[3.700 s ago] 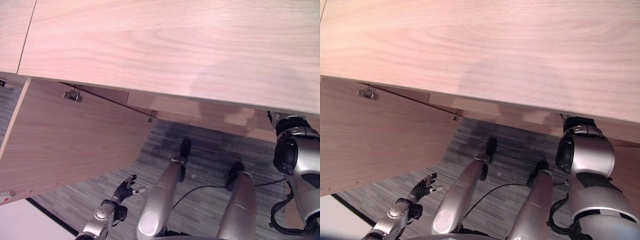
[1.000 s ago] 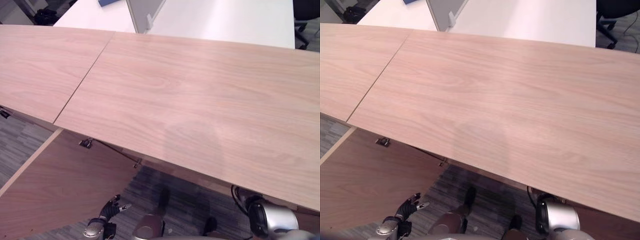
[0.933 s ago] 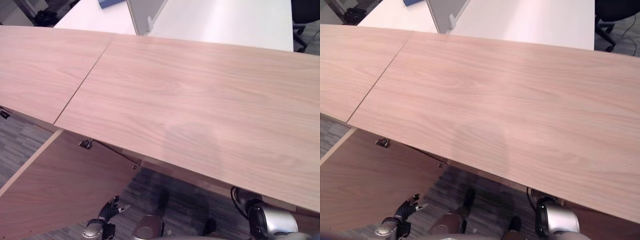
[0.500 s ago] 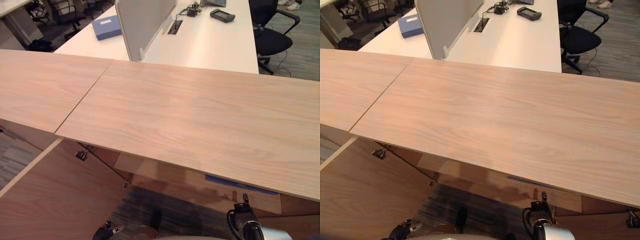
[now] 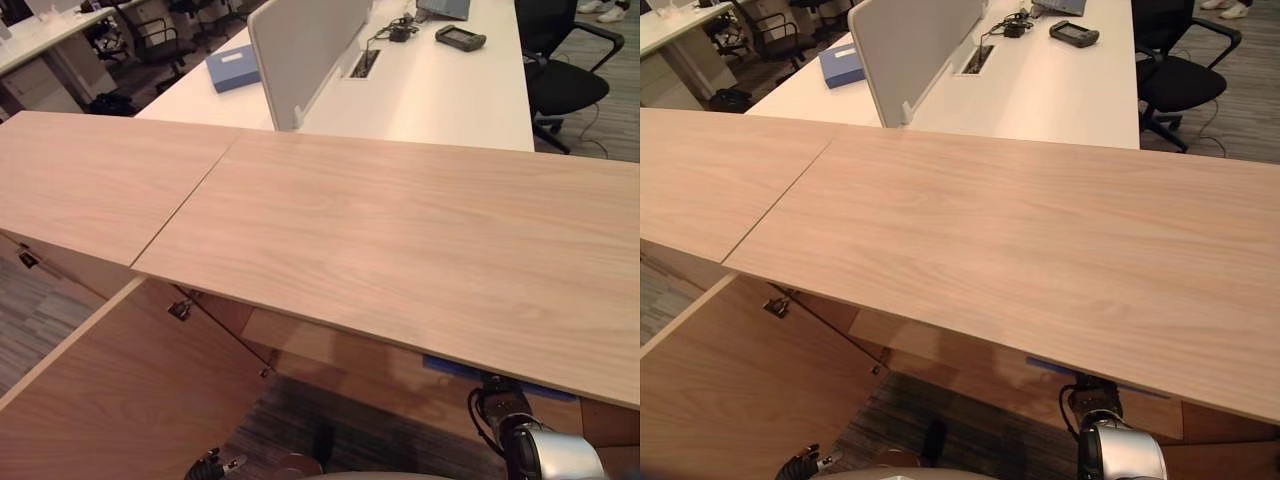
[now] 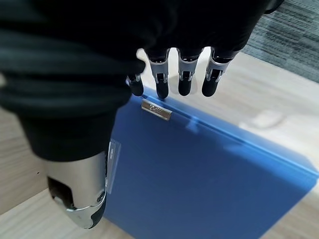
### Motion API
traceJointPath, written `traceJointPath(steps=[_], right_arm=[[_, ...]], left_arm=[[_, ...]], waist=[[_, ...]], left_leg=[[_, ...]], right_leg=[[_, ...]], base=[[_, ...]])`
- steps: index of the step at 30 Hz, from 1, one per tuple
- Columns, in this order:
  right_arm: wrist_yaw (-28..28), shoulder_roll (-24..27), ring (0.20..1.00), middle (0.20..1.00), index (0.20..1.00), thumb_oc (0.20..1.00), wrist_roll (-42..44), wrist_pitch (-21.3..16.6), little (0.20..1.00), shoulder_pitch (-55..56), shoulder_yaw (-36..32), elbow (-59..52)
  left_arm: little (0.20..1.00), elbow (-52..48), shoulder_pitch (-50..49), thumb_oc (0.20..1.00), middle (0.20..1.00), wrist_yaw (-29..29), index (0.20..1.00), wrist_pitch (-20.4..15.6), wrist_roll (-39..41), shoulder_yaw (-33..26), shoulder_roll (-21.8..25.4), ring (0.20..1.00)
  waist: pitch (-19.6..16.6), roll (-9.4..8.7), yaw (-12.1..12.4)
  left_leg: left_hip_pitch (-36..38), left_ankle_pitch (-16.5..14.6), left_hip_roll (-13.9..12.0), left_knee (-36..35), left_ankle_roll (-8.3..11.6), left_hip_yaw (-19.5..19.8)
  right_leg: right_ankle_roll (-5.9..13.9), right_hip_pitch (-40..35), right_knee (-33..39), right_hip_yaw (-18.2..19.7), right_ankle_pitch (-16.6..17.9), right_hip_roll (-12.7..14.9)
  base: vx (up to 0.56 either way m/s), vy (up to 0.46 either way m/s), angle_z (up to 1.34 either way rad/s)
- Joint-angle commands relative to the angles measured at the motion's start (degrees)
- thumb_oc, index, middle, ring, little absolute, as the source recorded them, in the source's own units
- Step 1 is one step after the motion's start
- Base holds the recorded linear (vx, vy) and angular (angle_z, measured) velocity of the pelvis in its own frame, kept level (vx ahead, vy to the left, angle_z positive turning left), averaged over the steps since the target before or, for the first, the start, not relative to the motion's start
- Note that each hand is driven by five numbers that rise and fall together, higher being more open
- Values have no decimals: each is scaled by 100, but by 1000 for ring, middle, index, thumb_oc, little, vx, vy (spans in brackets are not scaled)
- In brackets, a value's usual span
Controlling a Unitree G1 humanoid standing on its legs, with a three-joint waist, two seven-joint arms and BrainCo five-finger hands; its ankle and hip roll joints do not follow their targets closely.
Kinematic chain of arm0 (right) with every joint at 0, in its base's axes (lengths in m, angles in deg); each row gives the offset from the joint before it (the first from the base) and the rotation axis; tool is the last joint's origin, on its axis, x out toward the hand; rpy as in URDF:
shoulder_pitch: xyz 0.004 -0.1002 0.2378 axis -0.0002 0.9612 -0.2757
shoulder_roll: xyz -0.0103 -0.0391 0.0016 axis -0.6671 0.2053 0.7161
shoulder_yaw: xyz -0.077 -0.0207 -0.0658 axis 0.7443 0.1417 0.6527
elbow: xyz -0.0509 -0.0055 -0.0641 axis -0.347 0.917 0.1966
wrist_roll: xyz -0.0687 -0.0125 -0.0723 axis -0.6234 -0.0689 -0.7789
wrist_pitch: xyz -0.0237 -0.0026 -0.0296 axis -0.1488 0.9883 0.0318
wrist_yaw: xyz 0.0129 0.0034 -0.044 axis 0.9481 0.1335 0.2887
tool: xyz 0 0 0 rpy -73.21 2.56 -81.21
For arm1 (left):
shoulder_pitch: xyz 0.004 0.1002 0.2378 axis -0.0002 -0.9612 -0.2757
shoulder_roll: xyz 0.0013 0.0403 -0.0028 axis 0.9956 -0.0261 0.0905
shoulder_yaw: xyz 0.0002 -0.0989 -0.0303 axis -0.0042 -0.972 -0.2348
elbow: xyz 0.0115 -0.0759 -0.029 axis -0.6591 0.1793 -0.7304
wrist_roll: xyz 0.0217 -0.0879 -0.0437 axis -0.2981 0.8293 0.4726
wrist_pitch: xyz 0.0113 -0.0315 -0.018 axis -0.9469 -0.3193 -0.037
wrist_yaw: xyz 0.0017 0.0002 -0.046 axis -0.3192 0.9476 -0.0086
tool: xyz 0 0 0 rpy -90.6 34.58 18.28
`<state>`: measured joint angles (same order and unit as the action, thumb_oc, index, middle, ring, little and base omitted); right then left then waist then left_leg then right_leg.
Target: Put the empty folder in the office cabinet
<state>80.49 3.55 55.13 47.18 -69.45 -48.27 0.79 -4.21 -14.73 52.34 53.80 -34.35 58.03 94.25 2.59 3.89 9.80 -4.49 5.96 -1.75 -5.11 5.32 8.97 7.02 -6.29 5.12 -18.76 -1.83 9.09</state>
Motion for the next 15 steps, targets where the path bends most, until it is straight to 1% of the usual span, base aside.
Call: traceJointPath(steps=[1,3,4,5,6,7,11,13,14,15], right_arm=[[92,-28,1000,1000,1000,1000,-287,13,1000,-80,-268,-58],[124,-169,1000,1000,1000,1000,-444,54,1000,113,-182,-80],[195,-305,1000,1000,1000,1000,-807,126,1000,327,6,-125],[188,-316,1000,1000,1000,1000,-817,127,1000,342,15,-142],[244,-385,1000,1000,1000,1000,-1068,166,1000,482,147,-193],[368,-498,1000,1000,1000,1000,-1564,277,1000,793,380,-263],[597,-662,1000,1000,1000,1000,-2517,449,1000,1388,849,-524],[702,-647,1000,1000,1000,1000,-2965,531,1000,1649,1013,-590],[701,-647,887,887,887,887,-2969,533,887,1654,1015,-595],[749,-624,404,404,404,404,-3089,523,404,1751,1084,-726]], left_arm=[[1000,304,375,1000,1000,1,1000,-76,-195,2,-65,1000],[1000,414,427,1000,1000,15,1000,-72,-180,-49,-122,1000],[1000,518,489,1000,1000,37,1000,-79,-150,-123,-183,1000],[1000,528,483,1000,1000,36,1000,-86,-151,-131,-183,1000],[1000,593,536,1000,1000,53,1000,-80,-153,-188,-219,1000],[1000,719,601,1000,1000,63,1000,-97,-148,-302,-266,1000],[1000,873,692,1000,1000,63,1000,-73,-169,-533,-274,1000],[1000,936,710,1000,1000,37,1000,-49,-263,-604,-235,1000],[1000,936,706,1000,1000,36,1000,-50,-264,-607,-235,1000],[1000,957,705,1000,1000,16,1000,-55,-278,-651,-203,1000]], waist=[[147,-88,195],[88,-126,162],[55,-162,107],[46,-166,101],[25,-188,51],[-8,-227,-57],[-39,-304,-245],[-38,-334,-340],[-36,-335,-340],[-32,-363,-390]], left_leg=[[390,-615,-263,11,351,122],[419,-617,-259,11,343,112],[448,-626,-255,11,335,82],[447,-627,-252,11,333,78],[467,-634,-247,11,325,51],[514,-659,-235,11,303,6],[649,-734,-190,11,226,-102],[755,-789,-159,11,170,-164],[760,-790,-157,11,168,-167],[820,-826,-139,11,144,-211]], right_leg=[[463,24,-295,-12,168,494],[474,10,-273,0,206,494],[485,13,-257,31,247,512],[486,13,-252,34,251,514],[492,15,-240,54,276,524],[504,18,-237,113,314,546],[514,51,-363,232,337,612],[529,67,-457,319,343,665],[531,66,-460,323,341,667],[542,82,-504,367,350,688]], base=[[0,0,0],[-17,26,1],[-32,45,1],[-21,48,0],[-6,52,-6],[-12,65,-7],[-14,60,-13],[-8,55,-30],[-8,32,-33],[-10,22,-33]])
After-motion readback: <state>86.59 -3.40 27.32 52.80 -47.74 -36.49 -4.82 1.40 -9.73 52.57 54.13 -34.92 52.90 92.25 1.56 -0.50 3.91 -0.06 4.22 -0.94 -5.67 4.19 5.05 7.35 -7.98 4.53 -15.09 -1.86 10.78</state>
